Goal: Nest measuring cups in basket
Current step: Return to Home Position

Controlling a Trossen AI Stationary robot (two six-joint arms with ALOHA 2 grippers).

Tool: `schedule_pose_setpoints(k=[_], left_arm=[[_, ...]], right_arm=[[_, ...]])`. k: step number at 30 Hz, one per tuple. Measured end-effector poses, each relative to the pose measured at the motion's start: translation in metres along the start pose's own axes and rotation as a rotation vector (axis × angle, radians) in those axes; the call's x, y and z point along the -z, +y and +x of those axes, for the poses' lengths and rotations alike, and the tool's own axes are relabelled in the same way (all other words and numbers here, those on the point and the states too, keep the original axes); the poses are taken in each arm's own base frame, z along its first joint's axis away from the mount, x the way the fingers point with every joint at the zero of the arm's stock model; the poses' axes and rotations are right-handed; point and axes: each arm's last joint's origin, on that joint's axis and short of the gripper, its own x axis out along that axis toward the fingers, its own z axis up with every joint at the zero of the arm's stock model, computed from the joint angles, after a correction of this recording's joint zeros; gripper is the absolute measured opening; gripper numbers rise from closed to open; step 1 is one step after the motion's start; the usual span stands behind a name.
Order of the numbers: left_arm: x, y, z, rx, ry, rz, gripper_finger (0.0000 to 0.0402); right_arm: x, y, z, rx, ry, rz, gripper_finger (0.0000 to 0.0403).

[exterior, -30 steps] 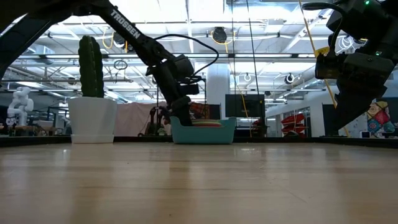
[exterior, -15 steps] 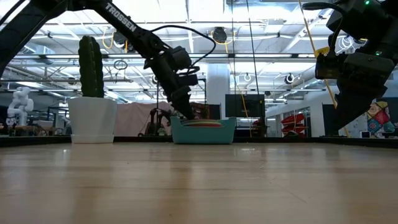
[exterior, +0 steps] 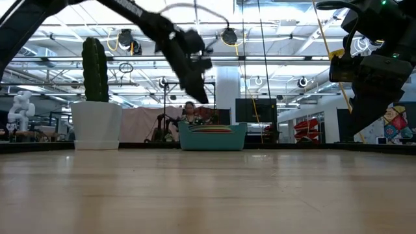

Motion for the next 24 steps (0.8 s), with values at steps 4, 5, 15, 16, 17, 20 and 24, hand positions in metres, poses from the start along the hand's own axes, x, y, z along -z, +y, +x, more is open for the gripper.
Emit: schedule_pose_setpoints(k=[4, 5, 15, 16, 17, 20, 24], left_arm=[[-0.03, -0.014, -0.046, -0.029, -0.049, 0.056, 0.0232], [-0.035, -0.019, -0.059, -0.038, -0.054, 0.069, 0.0232], [-0.049, -0.111, -0.172, -0.082, -0.077, 0.229, 0.0232], [-0.046, -0.12, -0.181, -0.089, -0.063, 0.247, 0.0232], [-0.042, -0.128, -0.189, -0.099, -0.044, 0.263, 0.0232], [-0.033, -0.147, -0.219, -0.13, -0.049, 0.258, 0.0232], [-0.016, -0.161, -0.259, -0.124, -0.086, 0.193, 0.0232]], right_arm=[[0.0, 0.0, 0.0, 0.001, 0.0, -0.008, 0.0171], [0.0, 0.0, 0.0, 0.0, 0.001, -0.014, 0.0171], [0.003, -0.003, 0.0, 0.027, 0.036, -0.099, 0.0171], [0.005, -0.004, -0.001, 0.033, 0.045, -0.112, 0.0171], [0.005, -0.005, -0.001, 0.039, 0.048, -0.12, 0.0171], [0.005, -0.007, -0.006, 0.073, 0.01, -0.14, 0.0171], [-0.002, -0.008, -0.023, 0.076, -0.127, -0.155, 0.0171]])
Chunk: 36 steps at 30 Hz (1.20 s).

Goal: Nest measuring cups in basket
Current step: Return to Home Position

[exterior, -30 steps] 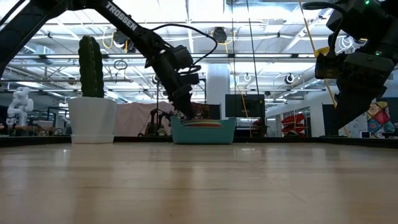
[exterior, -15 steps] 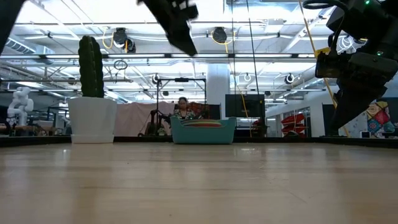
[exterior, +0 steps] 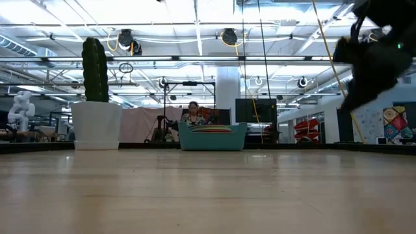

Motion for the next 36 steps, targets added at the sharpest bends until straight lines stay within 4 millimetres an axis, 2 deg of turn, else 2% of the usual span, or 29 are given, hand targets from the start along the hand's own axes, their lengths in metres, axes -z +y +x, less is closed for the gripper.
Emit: schedule_pose_setpoints(k=[5, 8, 10, 14, 22, 26, 31, 36], left_arm=[[0.025, -0.008, -0.05, -0.021, -0.052, -0.118, 0.0232], [0.044, -0.022, -0.062, -0.03, -0.095, -0.147, 0.0232], [0.061, -0.033, -0.062, -0.036, -0.11, -0.166, 0.0232], [0.099, -0.058, -0.048, -0.031, -0.17, -0.208, 0.0232], [0.171, -0.101, 0.0, 0.076, -0.388, -0.297, 0.0232], [0.2, -0.11, 0.017, 0.077, -0.433, -0.345, 0.0232], [0.229, -0.118, 0.034, 0.081, -0.514, -0.342, 0.0232], [0.25, -0.12, 0.044, 0.095, -0.618, -0.3, 0.0232]], right_arm=[[-0.014, -0.004, -0.035, -0.098, -0.207, 0.047, 0.0171], [-0.019, -0.01, -0.057, -0.154, -0.322, 0.059, 0.0171], [-0.018, -0.013, -0.067, -0.175, -0.379, 0.045, 0.0171], [-0.013, -0.02, -0.076, -0.175, -0.407, 0.008, 0.0171], [-0.011, -0.018, -0.075, -0.182, -0.378, -0.029, 0.0171], [-0.014, -0.011, -0.069, -0.212, -0.394, -0.049, 0.0171], [-0.019, 0.004, -0.059, -0.272, -0.536, -0.191, 0.0171], [-0.022, 0.006, -0.062, -0.252, -0.647, -0.31, 0.0171]])
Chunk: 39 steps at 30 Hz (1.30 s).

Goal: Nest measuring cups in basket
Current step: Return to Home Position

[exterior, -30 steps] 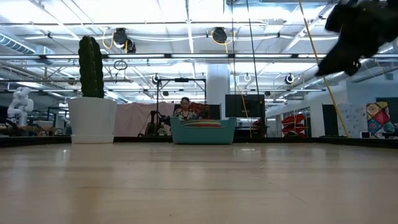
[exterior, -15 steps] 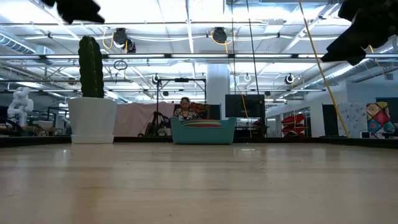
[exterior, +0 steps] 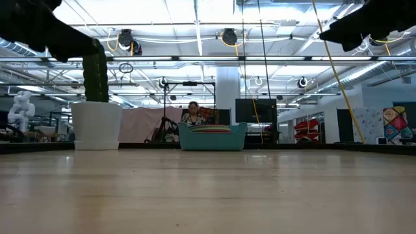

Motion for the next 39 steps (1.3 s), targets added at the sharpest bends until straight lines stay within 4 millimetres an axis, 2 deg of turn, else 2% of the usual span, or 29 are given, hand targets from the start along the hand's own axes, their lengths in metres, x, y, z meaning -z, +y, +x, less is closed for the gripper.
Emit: schedule_pose_setpoints(k=[7, 11, 16, 19, 28, 35, 39], left_arm=[[0.027, 0.01, -0.002, 0.063, -0.115, 0.022, 0.0228], [0.044, 0.016, 0.001, 0.063, -0.124, 0.009, 0.0198], [0.042, 0.021, 0.002, 0.1, -0.139, 0.026, 0.0137], [0.045, 0.025, 0.003, 0.074, -0.102, 0.013, 0.0103], [0.047, 0.031, 0.008, 0.104, -0.055, -0.011, 0.0014], [0.048, 0.035, 0.01, 0.108, -0.031, -0.024, 0.0013], [0.049, 0.037, 0.01, 0.092, -0.03, -0.028, 0.0004]], right_arm=[[-0.004, -0.004, -0.012, -0.006, -0.105, -0.025, 0.0171], [0.01, -0.005, -0.013, -0.007, -0.18, -0.013, 0.0171], [0.042, -0.005, -0.005, 0.026, -0.258, 0.006, 0.0171], [0.054, -0.006, -0.003, 0.047, -0.284, 0.015, 0.0171], [0.064, -0.009, 0.0, 0.076, -0.221, 0.009, 0.0171], [0.065, -0.012, 0.001, 0.081, -0.217, 0.015, 0.0167], [0.067, -0.013, 0.004, 0.053, -0.229, 0.038, 0.0131]])
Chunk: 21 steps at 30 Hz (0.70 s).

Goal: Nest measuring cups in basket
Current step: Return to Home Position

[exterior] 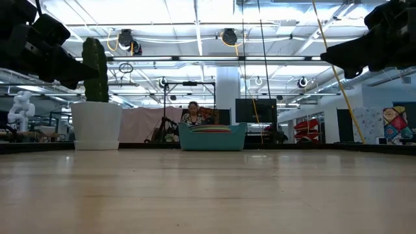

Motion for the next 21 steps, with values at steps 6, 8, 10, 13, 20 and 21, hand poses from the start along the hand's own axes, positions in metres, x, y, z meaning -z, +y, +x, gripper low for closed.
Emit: schedule_pose_setpoints(k=[6, 8, 10, 13, 20, 21], left_arm=[[0.0002, 0.0006, 0.0001, 0.02, 0.002, -0.006, 0.0008], [0.0002, 0.0006, 0.0001, 0.019, 0.002, -0.007, 0.0004], [0.0002, 0.0006, 0.0001, 0.019, 0.002, -0.008, 0.0006], [0.0002, 0.0006, 0.0001, 0.018, 0.002, -0.009, 0.0013], [0.0002, 0.0009, 0.0002, 0.008, 0.001, -0.013, 0.0004], [0.0002, 0.0009, 0.0002, 0.008, 0.001, -0.013, 0.0004]], right_arm=[[-0.0029, -0.0017, 0.0024, -0.041, -0.045, 0.001, 0.0012], [-0.0029, -0.0029, 0.0026, -0.029, -0.046, 0.002, 0.0009], [-0.0021, -0.0035, 0.0027, -0.03, -0.038, 0.011, 0.0003], [-0.0009, -0.0034, 0.0029, -0.045, -0.025, 0.047, 0.0001], [0.0, -0.0035, 0.0032, -0.039, -0.016, 0.044, 0.0], [0.0001, -0.0035, 0.0033, -0.038, -0.015, 0.043, 0.0]])
